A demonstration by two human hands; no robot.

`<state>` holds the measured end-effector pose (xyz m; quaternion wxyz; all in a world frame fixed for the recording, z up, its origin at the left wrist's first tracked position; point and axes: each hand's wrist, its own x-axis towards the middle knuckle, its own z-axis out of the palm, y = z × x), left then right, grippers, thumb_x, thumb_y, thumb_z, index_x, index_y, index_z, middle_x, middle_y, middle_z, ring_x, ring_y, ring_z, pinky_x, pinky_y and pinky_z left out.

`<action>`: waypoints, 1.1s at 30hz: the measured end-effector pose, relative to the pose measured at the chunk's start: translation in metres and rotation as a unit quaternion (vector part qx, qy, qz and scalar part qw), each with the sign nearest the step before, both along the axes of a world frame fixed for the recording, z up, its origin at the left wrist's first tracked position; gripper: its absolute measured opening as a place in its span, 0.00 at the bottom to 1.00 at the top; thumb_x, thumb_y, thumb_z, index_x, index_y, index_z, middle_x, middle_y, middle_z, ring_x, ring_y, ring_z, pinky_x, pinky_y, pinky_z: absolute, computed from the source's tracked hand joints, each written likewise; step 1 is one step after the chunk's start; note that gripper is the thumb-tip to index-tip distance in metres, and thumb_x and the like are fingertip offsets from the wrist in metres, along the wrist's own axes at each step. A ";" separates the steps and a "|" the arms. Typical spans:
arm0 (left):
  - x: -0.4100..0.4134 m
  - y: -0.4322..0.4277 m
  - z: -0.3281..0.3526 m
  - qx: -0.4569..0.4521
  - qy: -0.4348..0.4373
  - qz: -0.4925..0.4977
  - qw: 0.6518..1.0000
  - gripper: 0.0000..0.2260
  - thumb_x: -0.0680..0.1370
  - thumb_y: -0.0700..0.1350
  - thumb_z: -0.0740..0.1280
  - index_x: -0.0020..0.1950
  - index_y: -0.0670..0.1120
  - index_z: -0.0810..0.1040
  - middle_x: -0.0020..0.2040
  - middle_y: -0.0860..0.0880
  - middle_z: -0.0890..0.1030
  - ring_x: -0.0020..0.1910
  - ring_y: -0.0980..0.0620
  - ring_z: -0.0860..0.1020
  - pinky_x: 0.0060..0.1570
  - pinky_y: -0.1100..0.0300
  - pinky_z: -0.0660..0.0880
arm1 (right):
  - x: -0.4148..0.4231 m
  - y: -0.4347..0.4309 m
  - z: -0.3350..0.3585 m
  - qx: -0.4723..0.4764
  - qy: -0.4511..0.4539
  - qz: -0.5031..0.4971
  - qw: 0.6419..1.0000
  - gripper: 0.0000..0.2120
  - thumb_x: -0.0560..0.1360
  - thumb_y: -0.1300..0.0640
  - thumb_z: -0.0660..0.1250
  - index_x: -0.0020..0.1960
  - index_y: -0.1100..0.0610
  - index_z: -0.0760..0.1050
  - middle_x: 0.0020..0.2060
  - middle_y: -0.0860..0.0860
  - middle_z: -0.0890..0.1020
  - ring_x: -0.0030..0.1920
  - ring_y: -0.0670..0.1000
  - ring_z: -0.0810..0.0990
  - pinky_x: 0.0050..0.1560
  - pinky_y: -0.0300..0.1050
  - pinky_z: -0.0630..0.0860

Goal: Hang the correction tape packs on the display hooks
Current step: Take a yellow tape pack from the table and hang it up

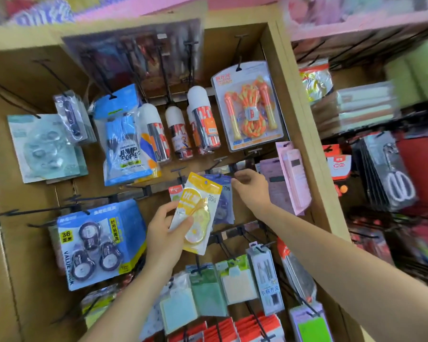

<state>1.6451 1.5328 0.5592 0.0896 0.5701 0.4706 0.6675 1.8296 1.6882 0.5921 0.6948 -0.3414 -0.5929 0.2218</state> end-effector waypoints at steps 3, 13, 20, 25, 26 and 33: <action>0.006 0.004 0.001 -0.012 -0.033 -0.044 0.998 0.16 0.77 0.41 0.73 0.62 0.53 0.77 0.49 0.51 0.87 0.47 0.53 0.86 0.39 0.59 0.80 | 0.008 -0.029 -0.020 -0.073 0.095 0.229 0.966 0.13 0.76 0.52 0.71 0.58 0.56 0.79 0.52 0.54 0.84 0.52 0.55 0.84 0.51 0.47 0.81; 0.018 0.023 -0.015 0.004 0.121 -0.025 0.992 0.11 0.78 0.47 0.73 0.59 0.55 0.78 0.45 0.54 0.85 0.44 0.61 0.82 0.43 0.65 0.77 | 0.016 -0.067 -0.046 -0.043 0.044 0.317 0.947 0.20 0.74 0.64 0.73 0.64 0.57 0.74 0.55 0.56 0.84 0.56 0.58 0.84 0.57 0.59 0.80; -0.038 0.042 -0.033 -0.162 0.423 0.059 0.889 0.27 0.66 0.76 0.65 0.60 0.64 0.78 0.55 0.62 0.82 0.55 0.62 0.79 0.57 0.54 0.77 | 0.051 -0.055 -0.036 0.021 -0.102 0.238 0.966 0.26 0.76 0.62 0.71 0.71 0.51 0.69 0.59 0.50 0.83 0.57 0.51 0.84 0.54 0.48 0.82; -0.042 0.054 -0.048 -0.220 0.537 0.055 0.813 0.22 0.66 0.77 0.62 0.46 0.64 0.81 0.45 0.57 0.82 0.48 0.59 0.77 0.50 0.54 0.77 | 0.052 -0.048 -0.027 0.048 -0.149 0.186 0.970 0.29 0.77 0.61 0.71 0.74 0.49 0.66 0.60 0.47 0.83 0.58 0.48 0.83 0.58 0.53 0.81; -0.041 0.055 -0.049 -0.209 0.547 0.056 0.808 0.20 0.67 0.76 0.63 0.46 0.64 0.81 0.45 0.57 0.82 0.49 0.58 0.75 0.50 0.54 0.77 | 0.051 -0.045 -0.026 0.047 -0.158 0.179 0.970 0.30 0.77 0.61 0.71 0.75 0.49 0.64 0.61 0.47 0.82 0.58 0.48 0.83 0.59 0.54 0.80; -0.048 0.058 -0.053 -0.159 0.487 0.036 0.858 0.13 0.69 0.67 0.71 0.43 0.60 0.84 0.37 0.67 0.79 0.42 0.66 0.77 0.40 0.66 0.70 | 0.035 -0.035 -0.025 0.034 -0.159 0.172 0.972 0.34 0.78 0.60 0.70 0.78 0.46 0.60 0.61 0.44 0.82 0.59 0.48 0.82 0.60 0.55 0.80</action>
